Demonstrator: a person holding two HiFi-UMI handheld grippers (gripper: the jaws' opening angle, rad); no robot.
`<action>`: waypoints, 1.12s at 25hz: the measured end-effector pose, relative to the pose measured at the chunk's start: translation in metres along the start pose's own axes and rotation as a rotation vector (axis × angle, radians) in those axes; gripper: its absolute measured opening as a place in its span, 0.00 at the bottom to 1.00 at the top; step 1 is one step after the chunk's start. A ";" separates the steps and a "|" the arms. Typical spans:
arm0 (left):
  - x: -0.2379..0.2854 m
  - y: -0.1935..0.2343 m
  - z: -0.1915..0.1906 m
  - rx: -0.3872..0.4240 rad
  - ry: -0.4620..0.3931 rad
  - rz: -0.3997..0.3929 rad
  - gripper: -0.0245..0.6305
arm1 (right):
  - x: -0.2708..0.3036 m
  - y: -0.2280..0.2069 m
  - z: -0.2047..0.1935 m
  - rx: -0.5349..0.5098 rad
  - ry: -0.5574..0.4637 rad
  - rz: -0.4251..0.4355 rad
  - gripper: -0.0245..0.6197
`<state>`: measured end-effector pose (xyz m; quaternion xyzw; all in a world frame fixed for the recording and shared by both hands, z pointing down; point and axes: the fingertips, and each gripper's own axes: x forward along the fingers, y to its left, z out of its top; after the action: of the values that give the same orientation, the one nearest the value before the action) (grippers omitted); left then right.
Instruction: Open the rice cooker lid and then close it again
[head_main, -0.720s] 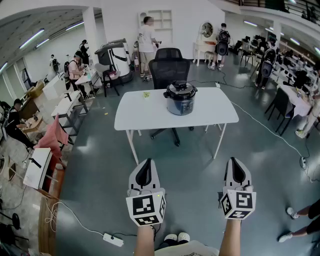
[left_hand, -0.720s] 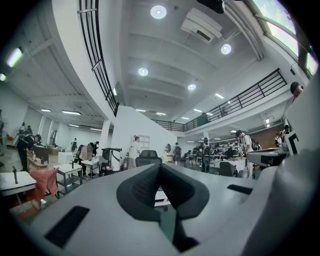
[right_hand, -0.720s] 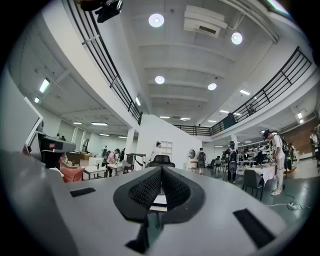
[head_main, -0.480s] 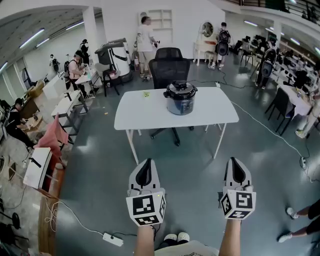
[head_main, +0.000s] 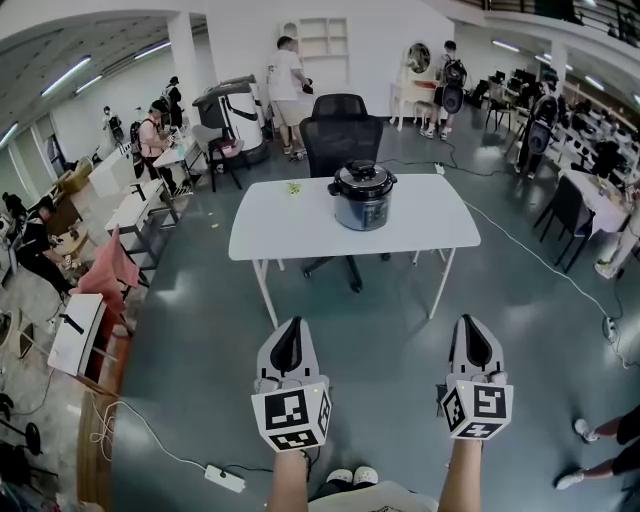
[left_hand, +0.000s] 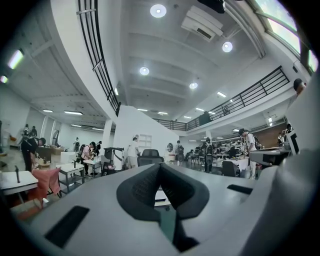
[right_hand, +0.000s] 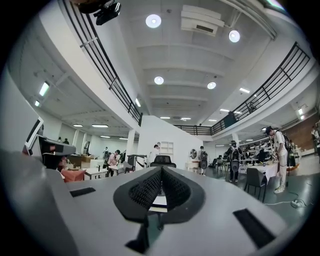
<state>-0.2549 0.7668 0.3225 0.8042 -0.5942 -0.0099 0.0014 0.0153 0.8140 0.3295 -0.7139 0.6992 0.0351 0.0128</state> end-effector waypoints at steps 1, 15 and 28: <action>0.002 -0.001 0.000 -0.001 -0.002 0.005 0.06 | 0.002 -0.001 0.000 -0.002 0.000 0.006 0.05; 0.037 -0.021 -0.002 -0.010 -0.011 0.034 0.25 | 0.042 -0.017 -0.009 0.000 0.008 0.116 0.25; 0.156 0.020 -0.024 -0.018 0.010 0.048 0.26 | 0.165 -0.012 -0.035 0.011 0.022 0.123 0.26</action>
<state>-0.2280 0.6117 0.3449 0.7896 -0.6133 -0.0113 0.0119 0.0317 0.6469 0.3533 -0.6699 0.7420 0.0243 0.0067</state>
